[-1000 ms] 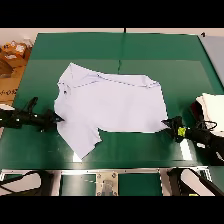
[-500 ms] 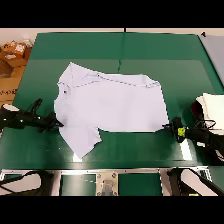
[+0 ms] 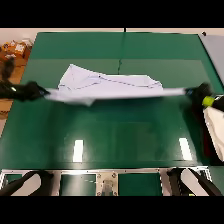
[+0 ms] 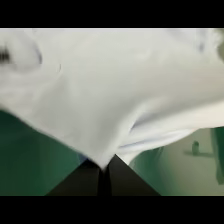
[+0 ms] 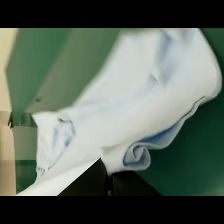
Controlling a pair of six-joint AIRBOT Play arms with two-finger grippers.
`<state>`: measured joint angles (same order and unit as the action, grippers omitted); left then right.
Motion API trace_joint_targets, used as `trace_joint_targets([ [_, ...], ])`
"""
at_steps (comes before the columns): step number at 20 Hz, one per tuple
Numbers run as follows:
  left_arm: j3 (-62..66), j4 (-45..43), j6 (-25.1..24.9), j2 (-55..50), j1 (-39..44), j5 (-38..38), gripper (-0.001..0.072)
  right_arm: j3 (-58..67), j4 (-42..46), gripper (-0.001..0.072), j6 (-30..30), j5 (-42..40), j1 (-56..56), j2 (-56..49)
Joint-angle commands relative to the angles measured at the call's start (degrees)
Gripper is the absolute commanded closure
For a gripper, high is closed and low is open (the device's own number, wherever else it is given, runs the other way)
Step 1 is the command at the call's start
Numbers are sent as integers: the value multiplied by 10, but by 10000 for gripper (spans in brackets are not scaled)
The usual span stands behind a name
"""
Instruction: Fold the shirts.
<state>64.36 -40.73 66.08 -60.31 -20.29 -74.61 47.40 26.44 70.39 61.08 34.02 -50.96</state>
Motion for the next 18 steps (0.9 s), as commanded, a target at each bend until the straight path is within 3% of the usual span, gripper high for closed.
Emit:
trace_joint_targets([
  [1,182,72,0,104,0,4,684,220,-34,697,31,35,4,80],
  [5,419,71,0,157,0,20,682,435,-28,696,77,23,33,127],
  [9,573,22,40,163,0,25,682,542,35,695,130,21,62,143],
  [12,538,-22,59,160,0,18,682,529,54,695,149,46,62,132],
  [15,416,-18,58,143,0,13,682,449,52,697,146,55,62,112],
  [18,267,31,14,96,0,30,682,320,52,697,104,45,34,83],
])
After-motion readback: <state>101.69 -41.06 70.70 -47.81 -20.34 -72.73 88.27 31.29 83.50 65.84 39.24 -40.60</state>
